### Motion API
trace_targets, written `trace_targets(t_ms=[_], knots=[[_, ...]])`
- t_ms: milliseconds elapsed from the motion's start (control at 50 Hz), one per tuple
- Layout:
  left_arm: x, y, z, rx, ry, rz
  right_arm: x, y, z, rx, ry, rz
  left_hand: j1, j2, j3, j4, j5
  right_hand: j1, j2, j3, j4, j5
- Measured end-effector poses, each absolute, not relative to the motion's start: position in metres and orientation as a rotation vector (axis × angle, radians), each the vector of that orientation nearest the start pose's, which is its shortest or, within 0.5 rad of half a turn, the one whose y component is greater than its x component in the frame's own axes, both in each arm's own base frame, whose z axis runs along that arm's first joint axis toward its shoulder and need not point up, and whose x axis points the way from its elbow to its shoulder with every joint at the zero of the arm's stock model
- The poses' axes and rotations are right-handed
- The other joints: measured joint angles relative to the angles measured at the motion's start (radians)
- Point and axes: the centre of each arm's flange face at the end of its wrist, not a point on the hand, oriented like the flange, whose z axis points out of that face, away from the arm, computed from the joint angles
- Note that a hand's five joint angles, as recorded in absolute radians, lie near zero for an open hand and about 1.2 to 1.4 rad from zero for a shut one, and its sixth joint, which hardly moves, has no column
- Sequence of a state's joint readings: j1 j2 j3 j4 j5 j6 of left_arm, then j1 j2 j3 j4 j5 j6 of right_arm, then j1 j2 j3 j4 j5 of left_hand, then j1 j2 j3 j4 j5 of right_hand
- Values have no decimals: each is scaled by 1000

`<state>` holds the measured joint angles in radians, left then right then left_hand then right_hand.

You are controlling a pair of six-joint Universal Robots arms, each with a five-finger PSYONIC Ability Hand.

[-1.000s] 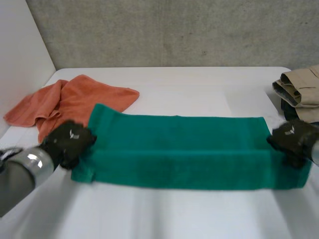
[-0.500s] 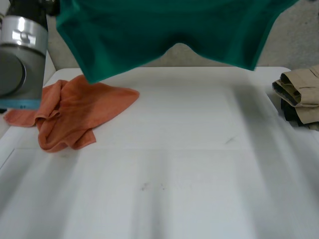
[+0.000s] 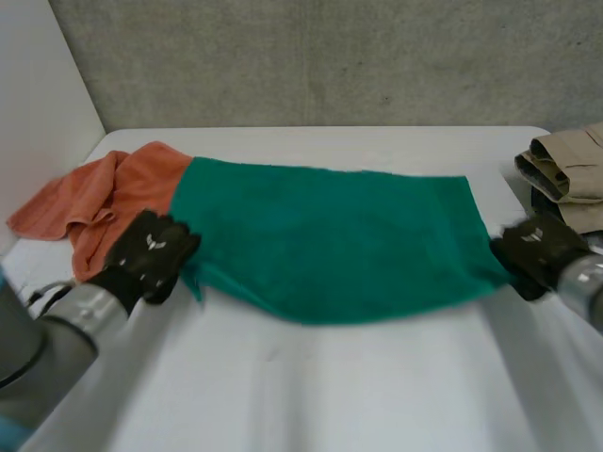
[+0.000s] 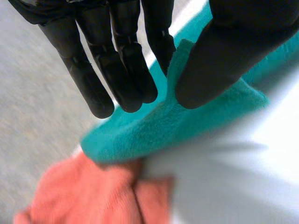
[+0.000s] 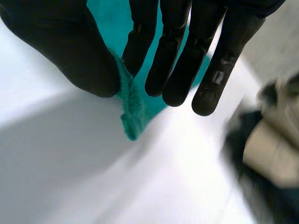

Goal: Fold the laundry.

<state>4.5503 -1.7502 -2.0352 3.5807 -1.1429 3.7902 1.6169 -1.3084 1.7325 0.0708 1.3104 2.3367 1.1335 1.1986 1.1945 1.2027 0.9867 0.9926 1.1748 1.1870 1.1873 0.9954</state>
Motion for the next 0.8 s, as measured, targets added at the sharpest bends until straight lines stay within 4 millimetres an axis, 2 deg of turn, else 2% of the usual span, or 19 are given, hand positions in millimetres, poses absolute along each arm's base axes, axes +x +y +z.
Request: trace_targets(t_ms=[40, 120, 220, 300, 380, 400, 500, 660, 800], knots=[[-194, -226, 168, 1383, 2145, -1826, 144, -271, 188, -1451, 2606, -1530, 0, 0, 0, 0, 0, 0, 0, 0, 0, 0], [-177, -197, 176, 1477, 2286, -1567, 123, -252, 195, -1541, 2685, -1327, 0, 0, 0, 0, 0, 0, 0, 0, 0, 0], [-174, -181, 184, 1604, 2334, -1460, 116, -246, 199, -1576, 2675, -1271, 0, 0, 0, 0, 0, 0, 0, 0, 0, 0], [-177, -188, 185, 1653, 2285, -1512, 117, -253, 199, -1553, 2651, -1356, 0, 0, 0, 0, 0, 0, 0, 0, 0, 0], [-189, -205, 180, 1697, 2194, -1616, 122, -266, 196, -1510, 2609, -1485, 0, 0, 0, 0, 0, 0, 0, 0, 0, 0], [-199, -215, 177, 1712, 2144, -1668, 127, -274, 193, -1497, 2581, -1541, 0, 0, 0, 0, 0, 0, 0, 0, 0, 0], [-220, -240, 169, 1693, 2047, -1759, 144, -296, 184, -1499, 2506, -1675, 0, 0, 0, 0, 0, 0, 0, 0, 0, 0], [-245, -312, 158, 1481, 1841, -1877, 162, -356, 170, -1525, 2499, -1903, 0, 0, 0, 0, 0, 0, 0, 0, 0, 1], [-258, -353, 151, 1341, 1710, -1937, 175, -395, 159, -1539, 2435, -2061, 0, 0, 0, 0, 0, 0, 0, 0, 0, 1]])
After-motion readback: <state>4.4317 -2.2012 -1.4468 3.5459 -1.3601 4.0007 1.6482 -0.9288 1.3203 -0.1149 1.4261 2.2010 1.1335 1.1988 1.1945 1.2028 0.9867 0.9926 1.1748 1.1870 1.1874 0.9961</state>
